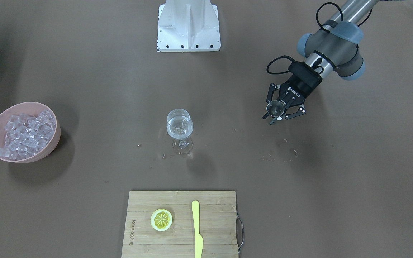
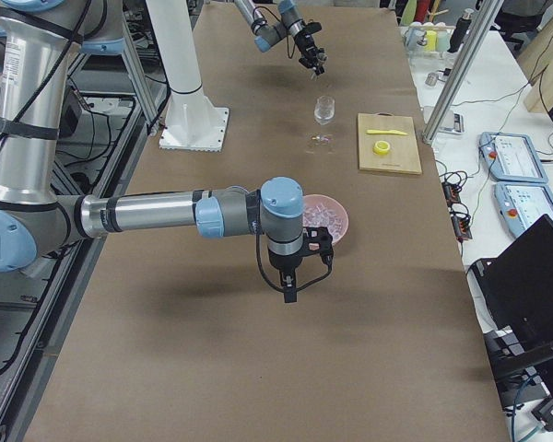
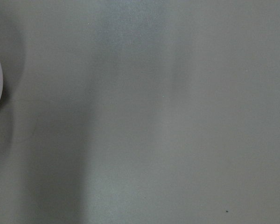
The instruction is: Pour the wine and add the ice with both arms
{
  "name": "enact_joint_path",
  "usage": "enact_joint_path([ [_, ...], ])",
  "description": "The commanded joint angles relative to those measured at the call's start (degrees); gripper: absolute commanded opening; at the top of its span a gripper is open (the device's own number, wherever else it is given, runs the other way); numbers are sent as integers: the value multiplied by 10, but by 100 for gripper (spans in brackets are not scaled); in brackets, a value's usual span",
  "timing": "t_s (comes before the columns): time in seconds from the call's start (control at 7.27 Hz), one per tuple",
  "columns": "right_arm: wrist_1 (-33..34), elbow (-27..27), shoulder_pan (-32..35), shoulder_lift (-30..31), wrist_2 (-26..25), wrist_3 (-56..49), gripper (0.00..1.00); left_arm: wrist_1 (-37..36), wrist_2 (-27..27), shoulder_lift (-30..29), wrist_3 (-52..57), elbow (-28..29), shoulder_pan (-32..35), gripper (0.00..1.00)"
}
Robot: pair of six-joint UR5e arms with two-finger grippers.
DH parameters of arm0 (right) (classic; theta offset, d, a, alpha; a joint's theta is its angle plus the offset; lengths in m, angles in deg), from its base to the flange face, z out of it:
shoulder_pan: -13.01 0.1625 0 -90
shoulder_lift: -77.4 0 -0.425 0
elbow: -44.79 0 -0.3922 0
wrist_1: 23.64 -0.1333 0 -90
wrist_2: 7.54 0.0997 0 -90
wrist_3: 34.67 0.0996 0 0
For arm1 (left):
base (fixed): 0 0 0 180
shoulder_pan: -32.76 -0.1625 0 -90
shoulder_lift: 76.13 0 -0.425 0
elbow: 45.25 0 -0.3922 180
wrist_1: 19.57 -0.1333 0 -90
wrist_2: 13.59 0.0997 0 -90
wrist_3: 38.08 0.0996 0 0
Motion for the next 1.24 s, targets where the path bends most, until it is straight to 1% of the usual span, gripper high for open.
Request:
enact_joint_path([
  [0.0, 1, 1, 0, 0, -1, 0, 100, -68, -103, -60, 58, -1, 14, 0],
  [0.28, 0, 1, 0, 2, -1, 0, 100, -168, -154, -126, 92, -1, 16, 0],
  [0.41, 0, 1, 0, 3, -1, 0, 100, -204, -161, -148, 109, -1, 16, 0],
  [0.69, 0, 1, 1, 4, -1, 0, 100, -256, -161, -187, 109, -1, 16, 0],
  [1.1, 1, 1, 3, 4, -1, 0, 100, -324, -158, -223, 108, -1, 15, 0],
])
